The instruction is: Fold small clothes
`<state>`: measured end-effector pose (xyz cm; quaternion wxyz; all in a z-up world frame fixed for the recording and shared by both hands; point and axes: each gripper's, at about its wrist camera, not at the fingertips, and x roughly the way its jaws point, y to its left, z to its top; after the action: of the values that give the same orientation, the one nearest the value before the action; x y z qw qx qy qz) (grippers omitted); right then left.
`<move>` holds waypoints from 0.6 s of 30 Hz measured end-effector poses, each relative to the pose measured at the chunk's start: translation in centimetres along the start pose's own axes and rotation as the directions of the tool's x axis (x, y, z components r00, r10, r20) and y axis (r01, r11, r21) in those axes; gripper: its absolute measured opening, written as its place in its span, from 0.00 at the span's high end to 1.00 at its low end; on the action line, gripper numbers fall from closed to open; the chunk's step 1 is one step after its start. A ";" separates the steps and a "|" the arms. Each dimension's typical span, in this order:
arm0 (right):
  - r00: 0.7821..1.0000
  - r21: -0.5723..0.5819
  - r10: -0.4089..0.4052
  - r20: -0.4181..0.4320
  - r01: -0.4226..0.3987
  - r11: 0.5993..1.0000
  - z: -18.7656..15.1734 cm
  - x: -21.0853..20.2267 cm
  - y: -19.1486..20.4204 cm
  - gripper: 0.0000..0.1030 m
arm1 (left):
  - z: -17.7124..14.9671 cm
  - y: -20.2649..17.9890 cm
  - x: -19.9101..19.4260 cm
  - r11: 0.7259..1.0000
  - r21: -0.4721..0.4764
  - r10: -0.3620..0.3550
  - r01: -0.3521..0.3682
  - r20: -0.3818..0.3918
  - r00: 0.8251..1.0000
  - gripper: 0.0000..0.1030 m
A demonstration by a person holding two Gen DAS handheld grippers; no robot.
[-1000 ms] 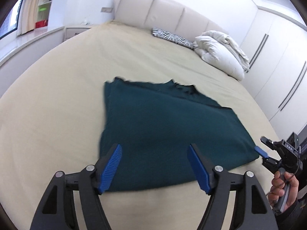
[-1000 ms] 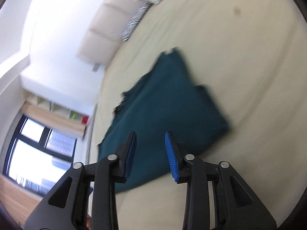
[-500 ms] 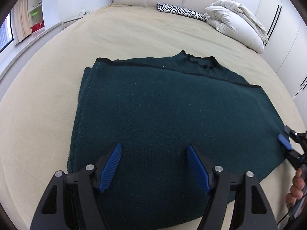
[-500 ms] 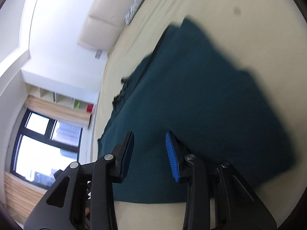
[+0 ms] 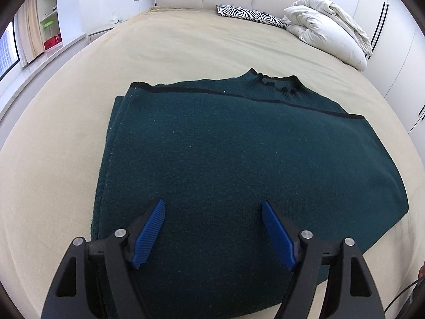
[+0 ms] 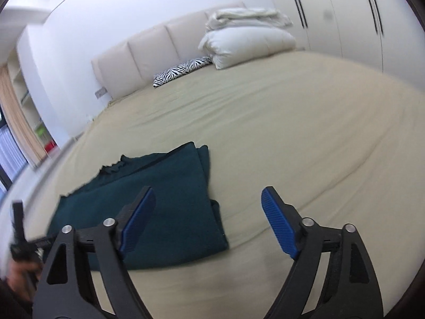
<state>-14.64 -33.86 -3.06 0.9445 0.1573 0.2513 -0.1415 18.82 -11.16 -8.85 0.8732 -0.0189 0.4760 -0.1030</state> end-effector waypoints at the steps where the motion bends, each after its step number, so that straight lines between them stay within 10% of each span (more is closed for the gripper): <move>1: 1.000 -0.012 0.013 0.000 -0.013 1.000 0.1 0.0 0.2 0.16 | 0.0 0.0 -0.1 1.000 -0.002 -0.001 0.001 0.001 1.000 0.24; 8: 0.968 0.296 0.206 -0.142 -0.157 0.942 -0.8 0.6 -3.0 0.16 | 0.7 -0.3 -3.3 0.996 -0.038 -0.073 0.076 0.082 0.994 0.24; 14: 0.918 0.688 0.359 -0.171 -0.150 0.710 -5.6 4.4 -7.7 0.16 | 2.2 -1.7 -4.0 0.945 -0.038 -0.317 0.326 0.153 0.936 0.23; 18: 0.908 0.696 0.386 -0.162 -0.172 0.698 -5.8 4.7 -7.4 0.16 | 2.7 -1.6 -1.8 0.929 -0.061 -0.356 0.365 0.120 0.927 0.23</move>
<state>-15.80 -39.32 -11.93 0.7865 0.5402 0.2951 -0.0499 19.91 -12.53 -5.69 0.8622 -0.1473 0.4206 -0.2408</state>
